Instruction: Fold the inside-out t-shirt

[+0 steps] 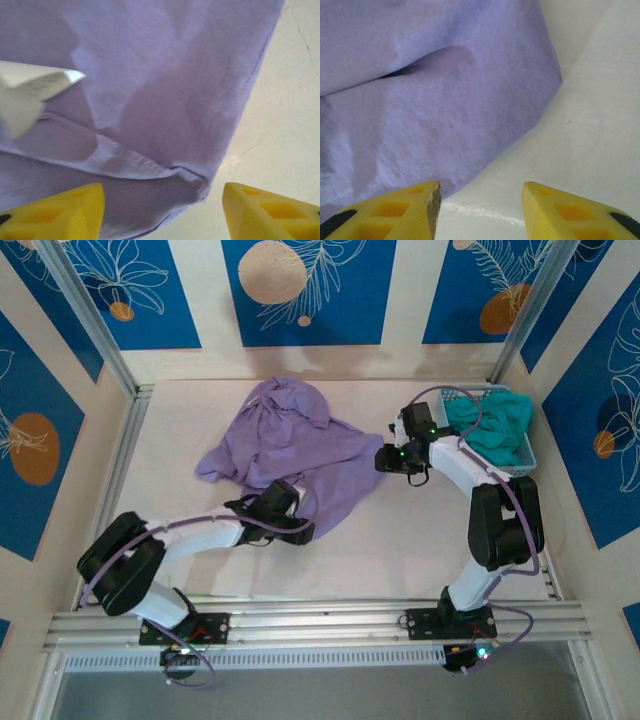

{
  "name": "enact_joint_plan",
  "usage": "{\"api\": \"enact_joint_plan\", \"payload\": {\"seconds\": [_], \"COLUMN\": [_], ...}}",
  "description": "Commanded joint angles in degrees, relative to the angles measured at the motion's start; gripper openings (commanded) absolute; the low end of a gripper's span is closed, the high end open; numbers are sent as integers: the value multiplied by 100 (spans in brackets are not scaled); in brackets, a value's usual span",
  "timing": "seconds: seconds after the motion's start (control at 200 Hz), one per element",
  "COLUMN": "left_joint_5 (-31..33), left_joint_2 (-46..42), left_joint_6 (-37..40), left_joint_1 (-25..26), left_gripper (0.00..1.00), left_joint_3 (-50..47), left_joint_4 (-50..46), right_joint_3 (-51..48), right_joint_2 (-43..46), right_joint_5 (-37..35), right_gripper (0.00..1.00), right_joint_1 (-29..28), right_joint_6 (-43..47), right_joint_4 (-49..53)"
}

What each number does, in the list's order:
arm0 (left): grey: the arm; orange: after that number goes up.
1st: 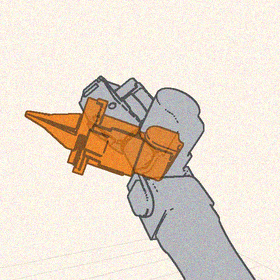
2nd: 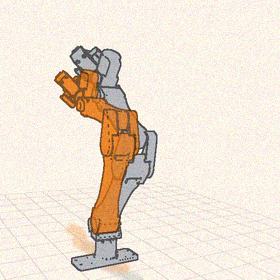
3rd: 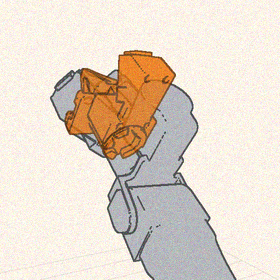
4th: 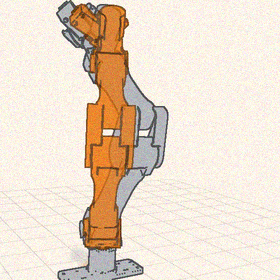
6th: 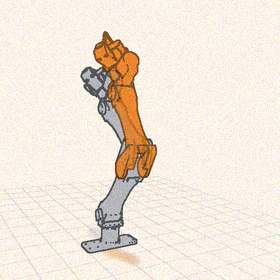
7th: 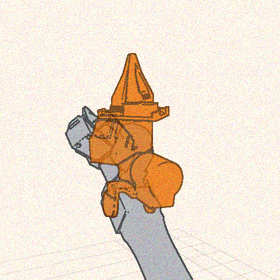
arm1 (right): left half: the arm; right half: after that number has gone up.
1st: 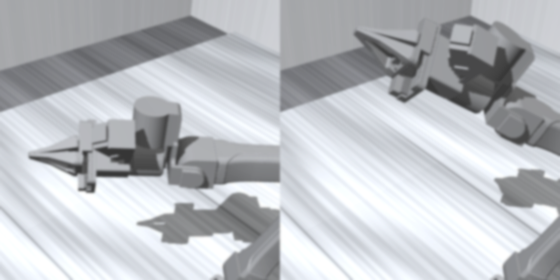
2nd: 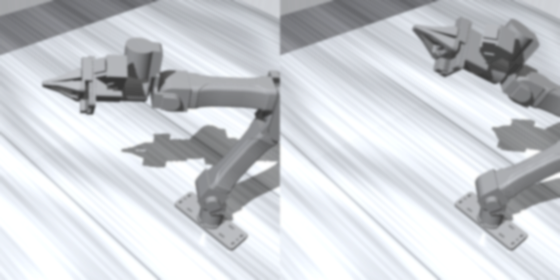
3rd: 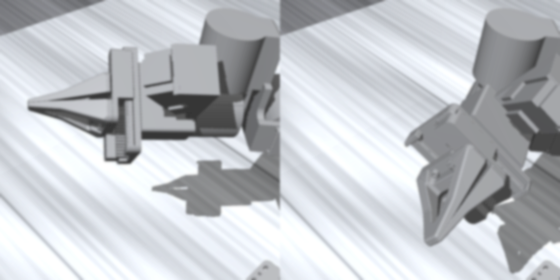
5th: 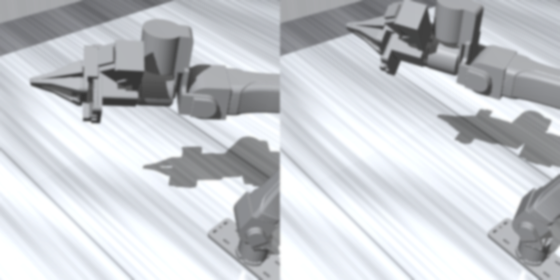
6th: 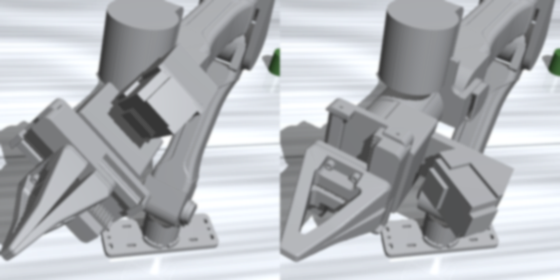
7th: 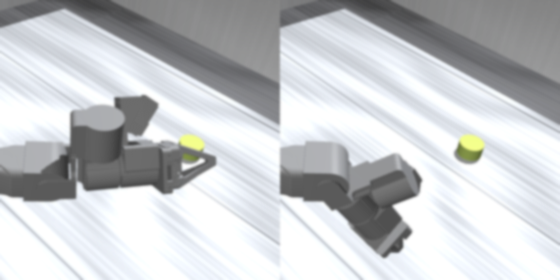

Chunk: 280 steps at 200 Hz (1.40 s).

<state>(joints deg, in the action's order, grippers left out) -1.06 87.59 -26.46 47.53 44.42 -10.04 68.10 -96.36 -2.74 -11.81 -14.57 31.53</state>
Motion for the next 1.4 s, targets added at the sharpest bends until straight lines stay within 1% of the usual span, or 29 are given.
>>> {"api": "enact_joint_plan", "payload": {"seconds": [0.0,0.065,0.18,0.235,0.34,0.405,0.525,0.59,0.655,0.735,0.825,0.925,1.07,1.2,1.285,1.395], "left_joint_5": [92,191,243,212,225,221,89,97,80,109,356,499,546,540,409,279], "left_joint_2": [402,533,661,697,560,151,-1028,-1564,-1842,-1912,-1833,-1737,-1695,-1721,-1738,-1717], "left_joint_6": [-111,-72,-5,42,187,231,163,141,202,361,580,728,717,554,361,214], "left_joint_1": [112,116,111,109,77,19,-143,-219,-302,-387,-504,-642,-843,-1009,-1146,-1269], "left_gripper": [56,49,33,23,0,0,0,0,0,0,0,0,0,0,0,0], "left_joint_3": [359,438,488,520,647,653,751,922,1233,1722,2288,2757,3177,3336,3318,3292], "left_joint_4": [23,-38,50,84,-98,-209,-282,-274,-375,-619,-993,-1177,-1174,-1062,-911,-800], "right_joint_3": [-30,-46,-74,-69,-44,-43,-169,-287,-435,-619,-849,-1171,-1635,-1894,-1917,-1883], "right_joint_2": [66,56,39,31,42,104,378,571,764,1000,1258,1526,1797,1723,1493,1084], "right_joint_5": [136,133,65,56,-38,-77,-89,78,297,476,718,943,818,565,404,592], "right_gripper": [47,47,48,48,48,49,49,49,50,51,54,57,62,63,63,62], "right_joint_1": [13,12,60,115,252,334,386,382,367,308,204,40,-210,-241,-395,-659], "right_joint_6": [-99,-116,-149,-171,-195,-195,-213,-260,-313,-313,-312,-346,-490,-750,-934,-1294], "right_joint_4": [-120,-155,-209,-233,-221,-207,-270,-393,-540,-692,-875,-1119,-1356,-1446,-1455,-1603]}}
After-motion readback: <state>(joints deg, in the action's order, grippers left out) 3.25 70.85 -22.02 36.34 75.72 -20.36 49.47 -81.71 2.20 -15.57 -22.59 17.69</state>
